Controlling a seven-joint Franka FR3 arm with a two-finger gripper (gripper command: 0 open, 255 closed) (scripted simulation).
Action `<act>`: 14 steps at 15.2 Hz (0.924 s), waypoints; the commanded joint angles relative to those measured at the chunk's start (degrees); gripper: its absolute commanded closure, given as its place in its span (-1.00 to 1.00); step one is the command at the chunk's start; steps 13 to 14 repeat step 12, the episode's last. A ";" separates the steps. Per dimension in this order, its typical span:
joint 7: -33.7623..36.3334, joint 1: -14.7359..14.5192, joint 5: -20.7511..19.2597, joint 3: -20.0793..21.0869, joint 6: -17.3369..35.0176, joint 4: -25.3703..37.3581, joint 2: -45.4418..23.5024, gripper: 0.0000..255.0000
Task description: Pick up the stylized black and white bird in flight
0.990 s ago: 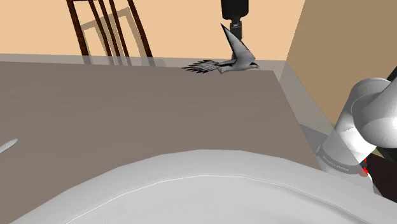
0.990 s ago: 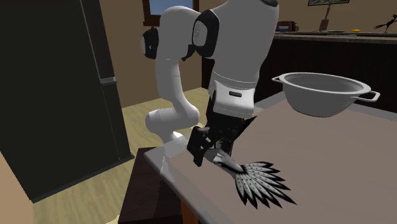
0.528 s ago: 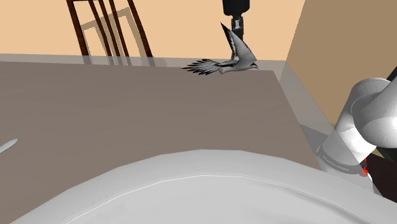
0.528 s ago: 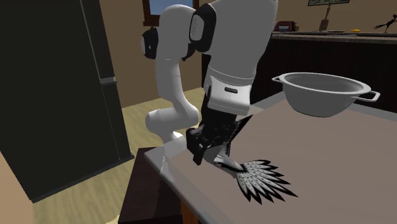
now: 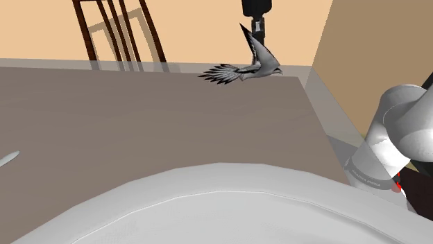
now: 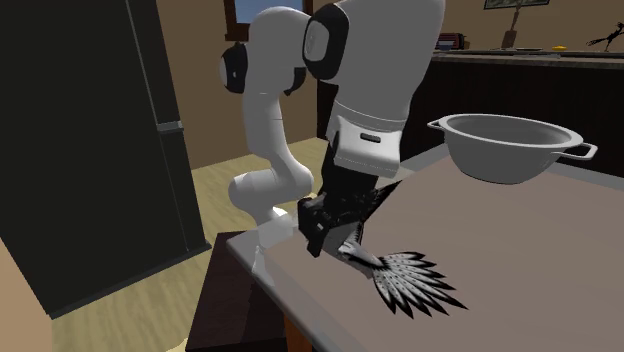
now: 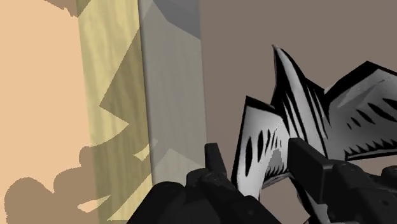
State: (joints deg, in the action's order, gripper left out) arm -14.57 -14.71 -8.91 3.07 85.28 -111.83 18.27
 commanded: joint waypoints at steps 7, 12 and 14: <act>-0.02 -1.57 6.78 -0.89 -6.78 7.90 -2.28 1.00; -0.10 -1.55 6.73 -0.86 -9.28 11.20 -3.08 1.00; -0.10 -1.55 6.73 -0.86 -9.28 11.20 -3.08 1.00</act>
